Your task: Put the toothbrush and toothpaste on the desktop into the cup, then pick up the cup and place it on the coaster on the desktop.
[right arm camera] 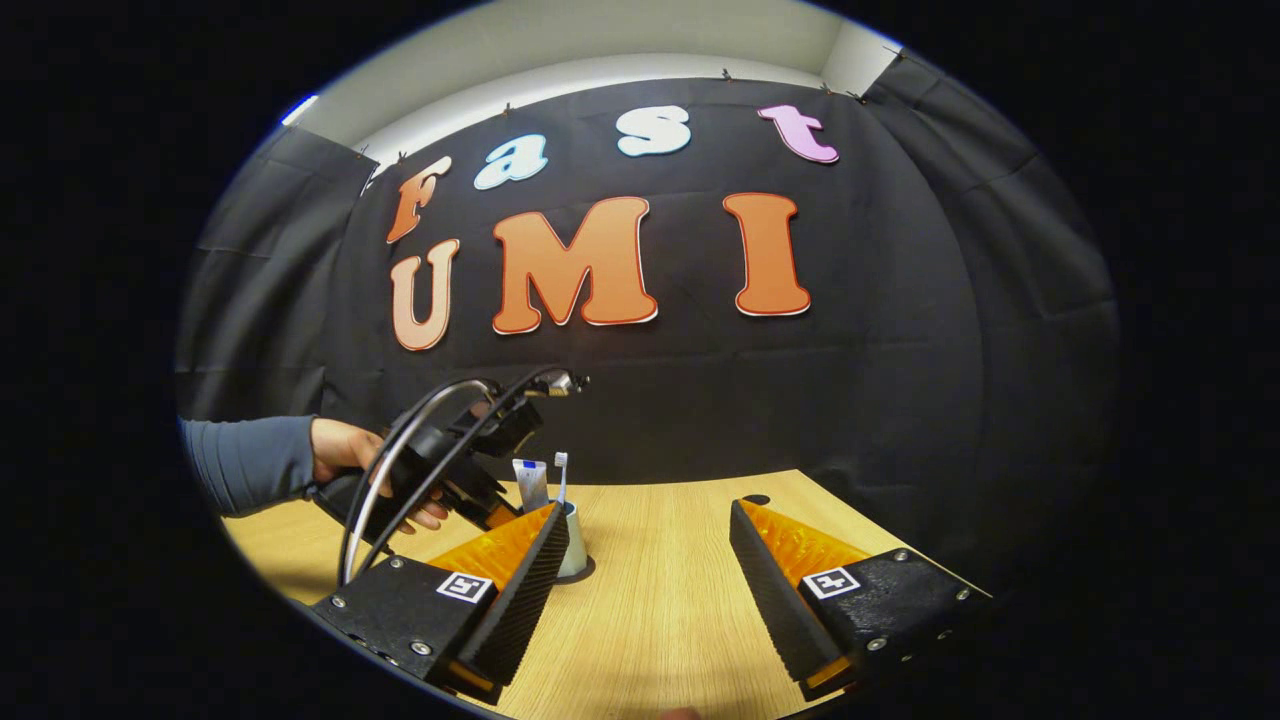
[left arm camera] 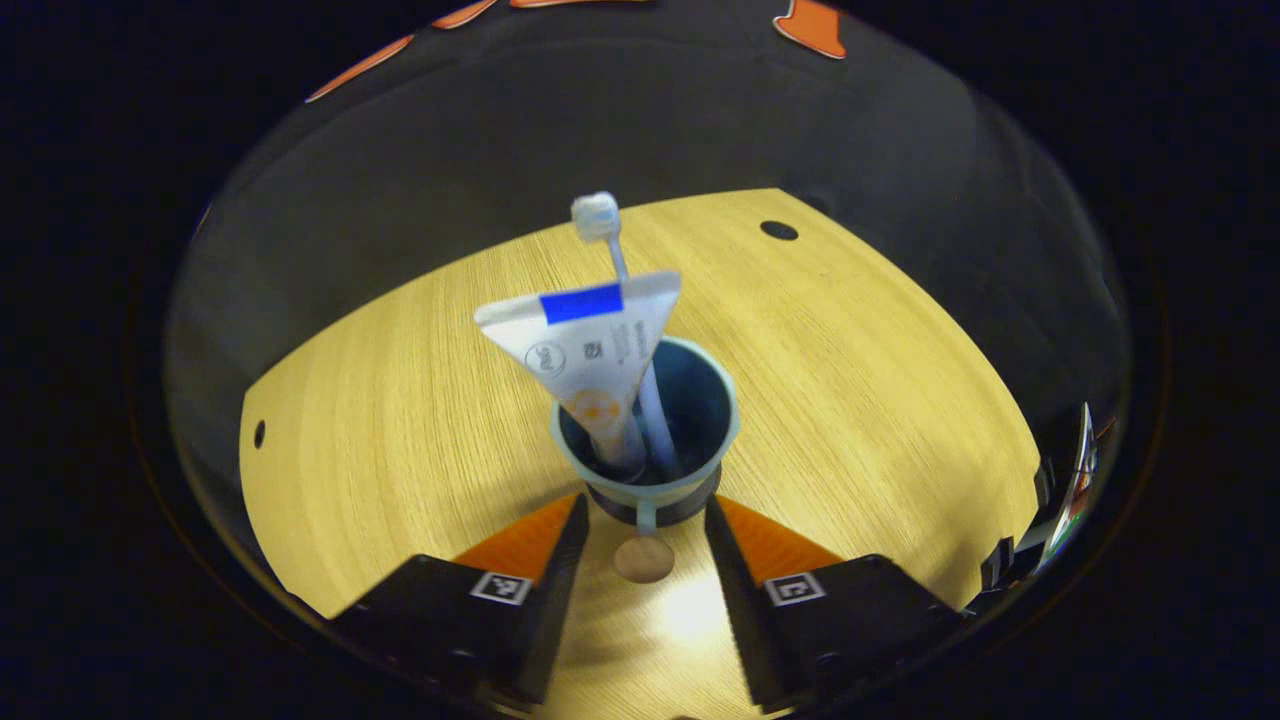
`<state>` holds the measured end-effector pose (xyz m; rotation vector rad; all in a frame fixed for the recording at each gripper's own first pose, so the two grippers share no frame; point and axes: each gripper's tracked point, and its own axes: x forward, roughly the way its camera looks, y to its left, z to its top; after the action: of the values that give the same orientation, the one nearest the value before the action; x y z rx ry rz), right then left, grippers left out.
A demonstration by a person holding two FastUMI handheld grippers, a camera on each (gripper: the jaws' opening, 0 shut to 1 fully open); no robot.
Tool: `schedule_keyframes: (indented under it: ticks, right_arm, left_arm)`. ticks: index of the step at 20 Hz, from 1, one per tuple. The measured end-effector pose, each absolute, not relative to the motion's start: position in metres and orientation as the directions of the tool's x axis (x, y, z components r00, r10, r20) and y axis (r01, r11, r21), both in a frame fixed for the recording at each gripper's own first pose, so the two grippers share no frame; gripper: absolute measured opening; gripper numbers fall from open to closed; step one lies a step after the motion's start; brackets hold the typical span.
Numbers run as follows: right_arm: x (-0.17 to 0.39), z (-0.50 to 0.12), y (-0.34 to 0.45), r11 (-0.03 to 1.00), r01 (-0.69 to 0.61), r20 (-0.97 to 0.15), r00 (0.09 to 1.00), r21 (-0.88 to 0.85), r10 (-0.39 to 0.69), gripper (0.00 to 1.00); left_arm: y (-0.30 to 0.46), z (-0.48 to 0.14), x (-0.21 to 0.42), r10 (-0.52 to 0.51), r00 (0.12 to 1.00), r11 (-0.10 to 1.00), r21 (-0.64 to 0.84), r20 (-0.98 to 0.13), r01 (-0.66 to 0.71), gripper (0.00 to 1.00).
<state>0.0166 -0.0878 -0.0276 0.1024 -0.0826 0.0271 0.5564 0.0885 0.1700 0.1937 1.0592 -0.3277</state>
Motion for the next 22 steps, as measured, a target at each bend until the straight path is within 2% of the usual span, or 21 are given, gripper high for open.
schedule_keyframes:
  ticks: [1,5,8,14,22]
  right_arm:
    - [0.018,-0.026,-0.087,0.994,-0.032,0.085,0.996,0.102,0.023,0.97]
    - [0.024,-0.02,-0.075,0.994,-0.04,0.094,0.995,0.102,0.03,0.97]
    - [0.029,-0.015,-0.063,0.994,-0.049,0.099,0.994,0.093,0.04,0.97]
    - [0.039,-0.003,-0.039,0.997,-0.063,0.105,0.993,0.042,0.058,0.97]
    - [0.044,0.026,-0.019,0.998,-0.064,0.152,0.987,0.017,0.061,0.97]
  left_arm:
    - [0.09,0.179,0.558,-0.173,0.478,0.931,0.016,-0.861,0.366,0.86]
    - [0.098,0.214,0.549,-0.187,0.617,0.922,0.08,-0.765,0.379,0.99]
    - [0.107,0.232,0.544,-0.201,0.707,0.93,0.095,-0.678,0.356,0.99]
    - [0.153,0.304,0.531,-0.108,0.899,0.944,0.241,-0.423,0.227,1.0]
    - [0.218,0.352,0.493,-0.033,0.982,0.975,0.208,-0.188,0.073,0.99]
